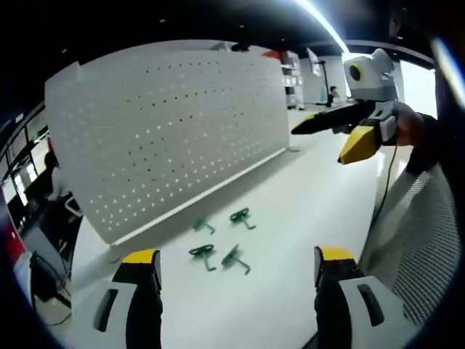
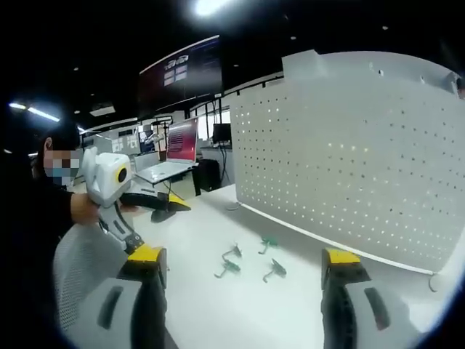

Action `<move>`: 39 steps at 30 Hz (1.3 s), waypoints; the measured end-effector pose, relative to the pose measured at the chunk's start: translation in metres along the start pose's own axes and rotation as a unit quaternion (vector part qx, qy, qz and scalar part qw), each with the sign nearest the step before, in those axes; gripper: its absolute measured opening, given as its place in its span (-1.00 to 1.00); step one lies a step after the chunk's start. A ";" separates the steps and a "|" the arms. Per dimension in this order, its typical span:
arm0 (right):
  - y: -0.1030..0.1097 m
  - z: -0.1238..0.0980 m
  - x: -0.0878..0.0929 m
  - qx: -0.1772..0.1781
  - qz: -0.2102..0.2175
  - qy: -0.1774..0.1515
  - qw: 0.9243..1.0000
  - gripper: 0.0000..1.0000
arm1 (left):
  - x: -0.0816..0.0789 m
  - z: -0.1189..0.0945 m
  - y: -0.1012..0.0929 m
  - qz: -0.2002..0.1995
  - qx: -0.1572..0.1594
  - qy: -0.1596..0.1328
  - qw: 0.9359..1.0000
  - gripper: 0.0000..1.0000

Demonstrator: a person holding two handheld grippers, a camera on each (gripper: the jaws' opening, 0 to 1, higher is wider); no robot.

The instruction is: Insert the hook assembly into the mounting plate slot until the hook locks in place.

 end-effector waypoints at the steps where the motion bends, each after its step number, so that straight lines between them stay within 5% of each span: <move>1: 0.000 0.000 0.000 0.000 0.000 0.001 1.000 0.70 | 0.000 0.000 0.000 0.000 0.000 0.000 1.000 0.76; 18: -0.004 0.000 0.007 0.009 -0.003 0.015 1.000 0.68 | 0.000 0.000 -0.004 0.005 0.008 0.002 1.000 0.69; 39: -0.024 -0.013 -0.002 0.049 0.005 -0.008 0.999 0.63 | 0.004 0.008 -0.011 0.026 0.025 0.021 0.999 0.62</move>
Point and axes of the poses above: the point that each gripper's makers call its tool centre point, and the gripper's own axes: z roughly forward along the fingers, y roughly to its left, x roughly out of its underside, the point moved 1 cm from there along -z, roughly backward along the fingers, and after that the axes turned 13 degrees about -z, right-handed, at the moved point
